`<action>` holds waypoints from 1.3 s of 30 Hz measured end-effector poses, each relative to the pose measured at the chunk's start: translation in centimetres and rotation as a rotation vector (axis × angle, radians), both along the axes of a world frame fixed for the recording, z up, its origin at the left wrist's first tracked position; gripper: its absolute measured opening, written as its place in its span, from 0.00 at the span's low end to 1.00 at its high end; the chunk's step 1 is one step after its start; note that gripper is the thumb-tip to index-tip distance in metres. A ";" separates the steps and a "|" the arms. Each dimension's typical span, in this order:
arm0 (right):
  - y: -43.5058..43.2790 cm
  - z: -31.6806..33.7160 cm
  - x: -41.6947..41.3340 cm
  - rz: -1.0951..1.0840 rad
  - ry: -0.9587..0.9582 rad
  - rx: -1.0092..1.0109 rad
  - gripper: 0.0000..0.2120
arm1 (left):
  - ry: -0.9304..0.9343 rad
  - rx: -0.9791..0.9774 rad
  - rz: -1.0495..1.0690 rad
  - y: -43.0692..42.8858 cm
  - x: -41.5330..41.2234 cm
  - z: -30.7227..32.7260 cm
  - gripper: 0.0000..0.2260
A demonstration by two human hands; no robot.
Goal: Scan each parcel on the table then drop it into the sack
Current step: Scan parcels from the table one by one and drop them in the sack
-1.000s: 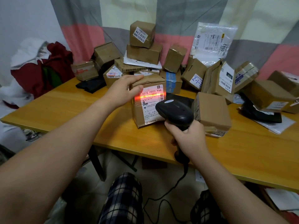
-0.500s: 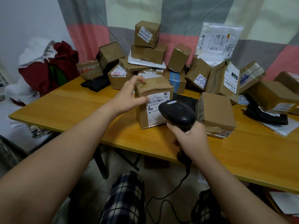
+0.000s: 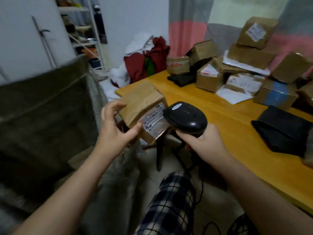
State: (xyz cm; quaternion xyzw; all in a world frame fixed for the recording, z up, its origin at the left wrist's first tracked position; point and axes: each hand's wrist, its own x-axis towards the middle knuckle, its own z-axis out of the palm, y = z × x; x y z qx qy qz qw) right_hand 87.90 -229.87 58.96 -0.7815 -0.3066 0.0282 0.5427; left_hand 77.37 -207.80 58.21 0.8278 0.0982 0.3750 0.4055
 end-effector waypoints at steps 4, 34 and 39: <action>6.4 -3.4 -1.3 0.172 0.051 -0.129 0.14 | 0.028 -0.017 0.266 3.6 -6.4 -3.7 0.30; 15.8 -17.6 -2.3 -0.053 0.328 -0.064 0.24 | 0.346 -0.844 0.234 10.4 -3.8 -13.6 0.20; 16.1 -17.6 -1.7 -0.156 0.331 0.006 0.29 | 0.356 -0.882 0.238 10.5 -4.5 -14.1 0.20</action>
